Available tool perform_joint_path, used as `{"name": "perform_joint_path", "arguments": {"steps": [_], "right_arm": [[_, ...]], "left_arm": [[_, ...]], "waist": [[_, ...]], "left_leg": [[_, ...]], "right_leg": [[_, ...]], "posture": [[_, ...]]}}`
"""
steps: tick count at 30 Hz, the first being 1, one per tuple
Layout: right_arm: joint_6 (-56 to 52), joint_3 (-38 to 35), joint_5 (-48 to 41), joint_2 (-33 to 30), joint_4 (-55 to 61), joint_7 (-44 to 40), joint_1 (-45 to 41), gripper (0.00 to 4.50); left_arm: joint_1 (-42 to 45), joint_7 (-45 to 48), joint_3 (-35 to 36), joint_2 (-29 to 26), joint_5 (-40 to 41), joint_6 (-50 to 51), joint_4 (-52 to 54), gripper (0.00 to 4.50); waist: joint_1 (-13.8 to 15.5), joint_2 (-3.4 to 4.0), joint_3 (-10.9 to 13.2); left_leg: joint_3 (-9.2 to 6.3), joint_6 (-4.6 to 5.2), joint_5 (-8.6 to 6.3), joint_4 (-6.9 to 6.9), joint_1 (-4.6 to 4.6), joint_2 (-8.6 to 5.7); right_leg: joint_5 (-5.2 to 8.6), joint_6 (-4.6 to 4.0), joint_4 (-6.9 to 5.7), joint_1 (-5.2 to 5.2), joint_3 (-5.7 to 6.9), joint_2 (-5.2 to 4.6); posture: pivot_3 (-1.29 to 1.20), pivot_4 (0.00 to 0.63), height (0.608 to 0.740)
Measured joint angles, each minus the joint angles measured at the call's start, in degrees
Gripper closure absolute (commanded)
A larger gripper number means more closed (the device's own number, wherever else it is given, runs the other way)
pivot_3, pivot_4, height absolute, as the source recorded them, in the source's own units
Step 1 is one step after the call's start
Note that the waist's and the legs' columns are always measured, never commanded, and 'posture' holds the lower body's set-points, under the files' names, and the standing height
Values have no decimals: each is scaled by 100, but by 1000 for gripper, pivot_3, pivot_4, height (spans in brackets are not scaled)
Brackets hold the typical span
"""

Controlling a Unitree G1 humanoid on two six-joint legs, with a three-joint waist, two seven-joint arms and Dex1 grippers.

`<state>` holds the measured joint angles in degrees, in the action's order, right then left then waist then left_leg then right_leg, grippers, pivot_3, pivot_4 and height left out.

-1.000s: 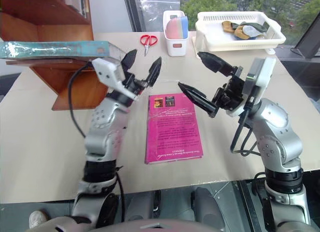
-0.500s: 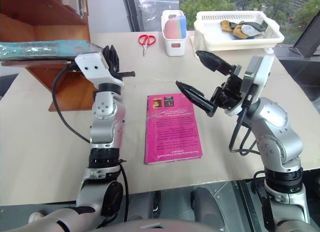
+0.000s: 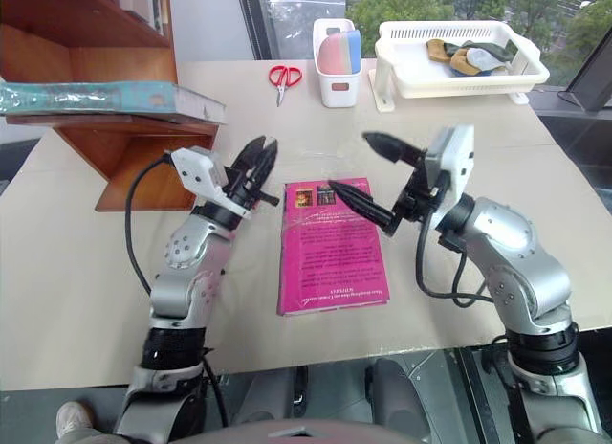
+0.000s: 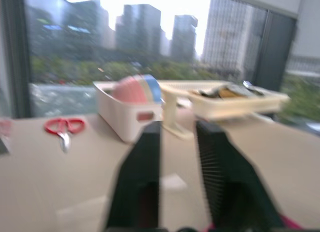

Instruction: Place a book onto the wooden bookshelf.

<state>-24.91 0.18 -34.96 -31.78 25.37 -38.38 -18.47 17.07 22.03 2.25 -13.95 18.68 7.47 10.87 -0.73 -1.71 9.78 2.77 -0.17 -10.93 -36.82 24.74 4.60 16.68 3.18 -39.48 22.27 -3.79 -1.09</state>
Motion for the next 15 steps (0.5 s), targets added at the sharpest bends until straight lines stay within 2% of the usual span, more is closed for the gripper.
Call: {"name": "perform_joint_path", "arguments": {"steps": [2,4,8,15], "right_arm": [[16,2,331,-346,-89,-117,483,0],[44,-100,467,-623,-62,-262,1006,0],[165,-721,685,-1093,13,-404,1935,0],[571,-1601,788,-1293,389,-764,2889,0]], "left_arm": [[-319,306,84,-352,235,242,207,886],[-777,784,314,-847,555,433,378,34],[-1807,1703,1216,-1847,1029,620,362,34],[-2843,2804,2019,-2519,1443,664,358,34]], "waist": [[-3,0,0],[-22,1,0],[-43,6,0],[14,0,-1]], "left_leg": [[1,0,0,10,0,0],[2,0,0,36,-4,2],[8,-1,0,54,0,7],[9,-2,-1,53,-2,-2]], "right_leg": [[0,0,10,1,-1,0],[0,-1,33,1,-1,0],[2,-3,58,8,-1,1],[15,-24,67,0,9,-25]], "posture": [[0,150,740],[0,150,740],[0,150,740],[0,150,740]]}}
